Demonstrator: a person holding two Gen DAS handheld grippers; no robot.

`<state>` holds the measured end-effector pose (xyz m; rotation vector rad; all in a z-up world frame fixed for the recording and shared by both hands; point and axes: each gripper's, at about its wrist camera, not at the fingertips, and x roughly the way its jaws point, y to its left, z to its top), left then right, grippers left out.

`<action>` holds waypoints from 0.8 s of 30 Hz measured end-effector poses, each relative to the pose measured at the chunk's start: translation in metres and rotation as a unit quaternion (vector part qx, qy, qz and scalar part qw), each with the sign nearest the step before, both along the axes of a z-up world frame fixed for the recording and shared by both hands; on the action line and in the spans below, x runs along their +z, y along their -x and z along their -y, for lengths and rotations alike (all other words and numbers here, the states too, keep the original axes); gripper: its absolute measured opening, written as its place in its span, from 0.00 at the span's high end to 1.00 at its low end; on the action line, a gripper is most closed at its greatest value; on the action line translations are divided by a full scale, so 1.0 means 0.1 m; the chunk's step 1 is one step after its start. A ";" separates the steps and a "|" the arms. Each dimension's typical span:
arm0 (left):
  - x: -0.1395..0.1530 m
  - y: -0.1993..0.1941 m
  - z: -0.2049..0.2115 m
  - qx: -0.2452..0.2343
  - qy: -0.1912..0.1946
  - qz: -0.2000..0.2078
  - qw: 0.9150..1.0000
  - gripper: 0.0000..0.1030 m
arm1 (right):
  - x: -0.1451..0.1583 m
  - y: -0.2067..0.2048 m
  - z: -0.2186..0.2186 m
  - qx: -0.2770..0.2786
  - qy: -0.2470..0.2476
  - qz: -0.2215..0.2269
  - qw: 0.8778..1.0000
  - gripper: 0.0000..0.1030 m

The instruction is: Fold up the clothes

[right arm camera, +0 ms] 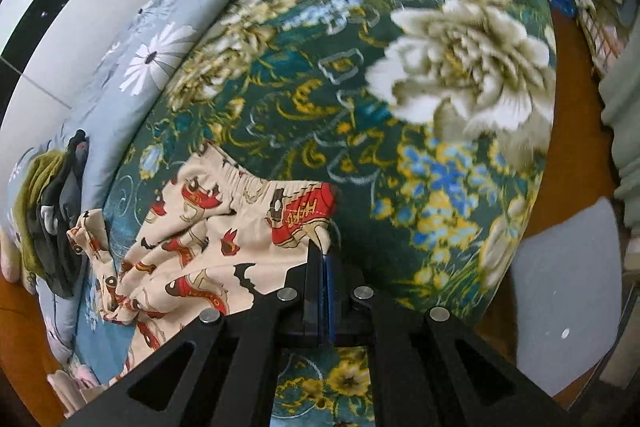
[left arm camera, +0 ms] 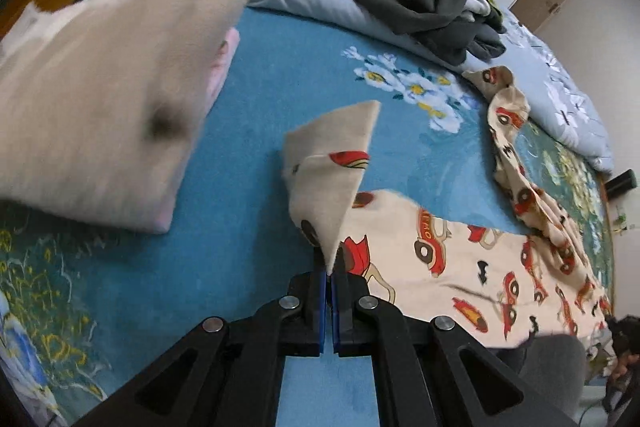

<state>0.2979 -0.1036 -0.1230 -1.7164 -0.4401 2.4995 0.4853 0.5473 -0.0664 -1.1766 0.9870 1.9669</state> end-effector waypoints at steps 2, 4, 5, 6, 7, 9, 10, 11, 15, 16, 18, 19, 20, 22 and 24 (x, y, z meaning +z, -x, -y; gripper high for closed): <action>-0.01 -0.19 0.06 -0.008 -0.002 0.003 1.000 0.98 | 0.04 0.00 0.01 0.010 -0.016 0.011 1.000 0.99; -0.13 -0.34 0.10 -0.013 -0.004 0.009 1.000 0.98 | 0.00 -0.04 0.03 0.015 -0.023 0.025 0.999 0.99; -0.20 -0.41 0.13 -0.010 -0.009 0.014 1.000 0.98 | -0.03 -0.06 0.03 0.017 -0.023 0.033 0.999 0.99; -0.28 -0.46 0.23 0.006 -0.032 0.027 0.999 0.98 | -0.07 -0.07 0.04 0.019 -0.023 0.043 0.999 0.99; -0.35 -0.52 0.32 0.022 -0.056 0.041 0.997 0.96 | -0.12 -0.09 0.05 0.021 -0.023 0.053 0.998 0.99; -0.42 -0.60 0.48 0.048 -0.095 0.054 0.993 0.94 | -0.19 -0.13 0.06 0.016 -0.016 0.062 0.998 0.99; -0.43 -0.63 0.54 0.058 -0.110 0.054 0.991 0.93 | -0.23 -0.16 0.06 0.014 -0.012 0.066 0.998 0.99; -0.40 -0.64 0.58 0.062 -0.114 0.048 0.990 0.93 | -0.25 -0.17 0.05 0.012 -0.008 0.067 0.998 0.99; -0.39 -0.62 0.72 0.092 -0.144 0.043 0.984 0.89 | -0.32 -0.18 0.01 0.002 0.003 0.070 0.998 0.99; -0.42 -0.61 0.78 0.109 -0.160 0.047 0.980 0.88 | -0.33 -0.17 0.00 0.001 0.006 0.073 0.997 0.99; -0.48 -0.59 0.88 0.144 -0.192 0.054 0.969 0.88 | -0.34 -0.16 -0.01 -0.001 0.009 0.074 0.997 0.99; -0.51 -0.59 0.91 0.153 -0.195 0.058 0.967 0.88 | -0.35 -0.16 -0.01 -0.001 0.011 0.075 0.997 0.99; -0.54 -0.60 0.95 0.161 -0.197 0.063 0.965 0.89 | -0.35 -0.16 -0.01 -0.002 0.012 0.075 0.997 0.99; -0.56 -0.62 0.93 0.161 -0.164 0.070 0.971 0.92 | -0.36 -0.18 -0.01 -0.001 0.015 0.075 0.997 0.99; -0.54 -0.65 0.91 0.161 -0.144 0.060 0.975 0.97 | -0.35 -0.19 -0.01 -0.002 0.016 0.073 0.997 0.99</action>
